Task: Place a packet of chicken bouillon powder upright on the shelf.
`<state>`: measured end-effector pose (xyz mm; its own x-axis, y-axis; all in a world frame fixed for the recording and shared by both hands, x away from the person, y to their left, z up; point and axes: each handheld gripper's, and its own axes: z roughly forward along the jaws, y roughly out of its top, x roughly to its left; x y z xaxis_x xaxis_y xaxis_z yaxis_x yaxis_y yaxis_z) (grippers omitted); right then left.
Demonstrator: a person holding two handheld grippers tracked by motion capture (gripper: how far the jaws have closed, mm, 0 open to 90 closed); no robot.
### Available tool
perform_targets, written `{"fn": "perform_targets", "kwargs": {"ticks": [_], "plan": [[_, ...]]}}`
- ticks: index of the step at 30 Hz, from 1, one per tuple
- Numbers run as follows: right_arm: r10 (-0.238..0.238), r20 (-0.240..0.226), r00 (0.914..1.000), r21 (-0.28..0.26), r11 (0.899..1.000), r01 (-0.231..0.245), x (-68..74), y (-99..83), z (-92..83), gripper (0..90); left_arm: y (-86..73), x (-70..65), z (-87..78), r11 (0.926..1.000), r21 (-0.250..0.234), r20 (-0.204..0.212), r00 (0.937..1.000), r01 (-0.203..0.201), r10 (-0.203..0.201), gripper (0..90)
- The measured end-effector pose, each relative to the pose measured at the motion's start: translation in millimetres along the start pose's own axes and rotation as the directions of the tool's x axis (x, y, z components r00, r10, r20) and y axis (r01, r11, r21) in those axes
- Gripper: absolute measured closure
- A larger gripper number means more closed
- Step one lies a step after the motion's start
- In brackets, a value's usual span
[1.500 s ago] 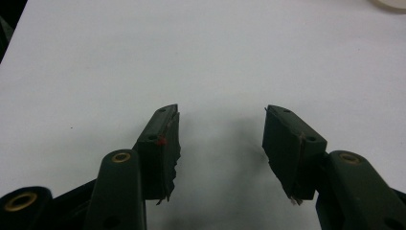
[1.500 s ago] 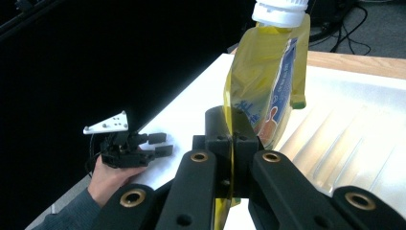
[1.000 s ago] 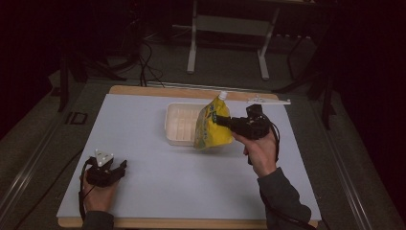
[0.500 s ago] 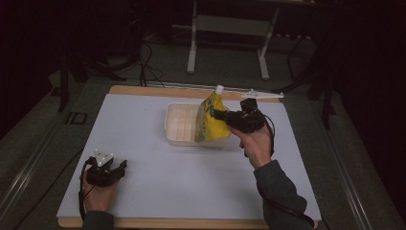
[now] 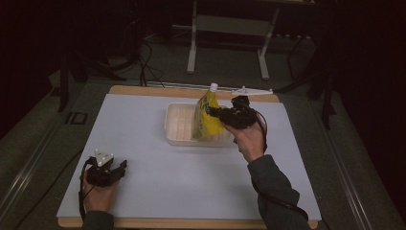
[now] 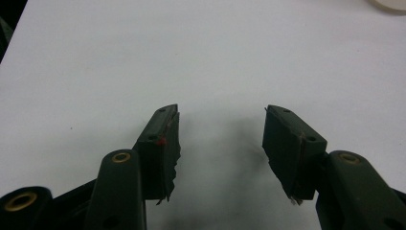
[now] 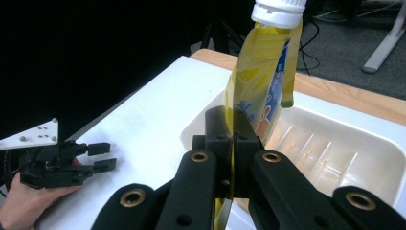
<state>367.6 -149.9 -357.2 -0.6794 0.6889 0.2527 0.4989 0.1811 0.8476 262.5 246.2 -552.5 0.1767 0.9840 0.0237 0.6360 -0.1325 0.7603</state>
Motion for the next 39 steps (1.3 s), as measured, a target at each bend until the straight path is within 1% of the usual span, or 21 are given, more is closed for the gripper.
{"fn": "perform_targets", "kwargs": {"ticks": [12,18,21,26,31,39], "plan": [[0.004,0.022,0.9997,0.028,1.0,-0.005,-1.0,0.1,13.6,89.8,0.1,0.1,0.1,1.0,-0.001,0.002,1.0,0.002,-0.002,47.0],[0.023,0.033,0.9992,0.042,0.999,-0.025,-4.1,0.0,20.7,89.8,0.2,0.0,0.2,1.0,-0.002,0.003,1.0,0.001,-0.001,46.9],[0.025,0.043,0.9988,0.052,0.998,-0.027,-5.0,-0.9,24.1,89.8,0.3,0.0,0.2,1.0,0.0,0.003,1.0,0.0,0.0,47.0],[0.043,0.049,0.9979,0.06,0.997,-0.046,-7.0,-1.1,28.9,89.8,0.4,-0.2,0.2,1.0,0.0,0.004,1.0,0.0,0.0,46.9],[0.05,0.054,0.9973,0.069,0.996,-0.054,-8.1,-1.1,34.0,89.8,0.4,-0.1,0.3,1.0,-0.003,0.005,1.0,0.0,0.0,46.9],[0.062,0.06,0.9963,0.067,0.996,-0.066,-7.1,1.6,37.0,89.7,0.6,-0.3,0.5,1.0,-0.001,0.005,1.0,0.0,0.0,46.9]]}}
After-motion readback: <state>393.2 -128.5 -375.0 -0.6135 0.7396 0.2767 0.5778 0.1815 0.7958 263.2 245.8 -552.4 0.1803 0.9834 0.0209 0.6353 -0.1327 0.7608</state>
